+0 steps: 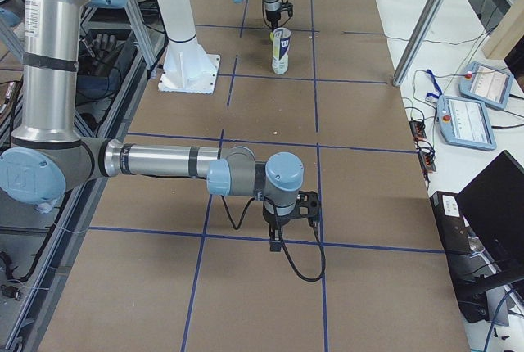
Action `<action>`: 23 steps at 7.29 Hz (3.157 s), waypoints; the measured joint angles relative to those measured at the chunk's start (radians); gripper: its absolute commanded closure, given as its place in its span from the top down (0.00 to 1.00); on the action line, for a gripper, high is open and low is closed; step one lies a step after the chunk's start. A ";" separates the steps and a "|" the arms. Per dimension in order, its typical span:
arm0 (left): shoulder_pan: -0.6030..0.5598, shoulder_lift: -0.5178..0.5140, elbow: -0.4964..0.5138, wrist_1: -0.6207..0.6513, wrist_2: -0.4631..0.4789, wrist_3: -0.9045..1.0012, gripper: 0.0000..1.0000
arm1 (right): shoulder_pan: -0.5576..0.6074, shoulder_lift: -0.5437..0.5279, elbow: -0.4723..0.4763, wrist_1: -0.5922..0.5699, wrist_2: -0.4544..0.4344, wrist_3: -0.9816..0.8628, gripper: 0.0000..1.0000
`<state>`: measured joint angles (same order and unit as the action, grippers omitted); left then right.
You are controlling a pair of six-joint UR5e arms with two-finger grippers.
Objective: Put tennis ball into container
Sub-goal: 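Lower the left gripper around the tennis ball and close it, then lift the ball with the left gripper and carry it over the clear cup, then open the left gripper to drop the ball into the cup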
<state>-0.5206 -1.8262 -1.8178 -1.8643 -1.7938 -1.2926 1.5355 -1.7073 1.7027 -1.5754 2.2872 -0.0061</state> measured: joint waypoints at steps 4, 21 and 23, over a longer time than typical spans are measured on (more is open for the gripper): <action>-0.050 -0.003 -0.242 0.244 -0.012 0.014 0.00 | 0.000 0.000 0.000 0.000 0.000 0.000 1.00; -0.076 -0.642 -0.034 0.737 -0.165 -0.153 0.37 | 0.000 0.000 0.000 0.000 0.000 0.000 1.00; -0.077 -0.638 -0.035 0.736 -0.162 -0.142 1.00 | 0.000 0.000 0.000 0.000 0.000 0.000 1.00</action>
<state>-0.5972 -2.4643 -1.8529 -1.1278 -1.9563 -1.4350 1.5355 -1.7073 1.7029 -1.5754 2.2872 -0.0061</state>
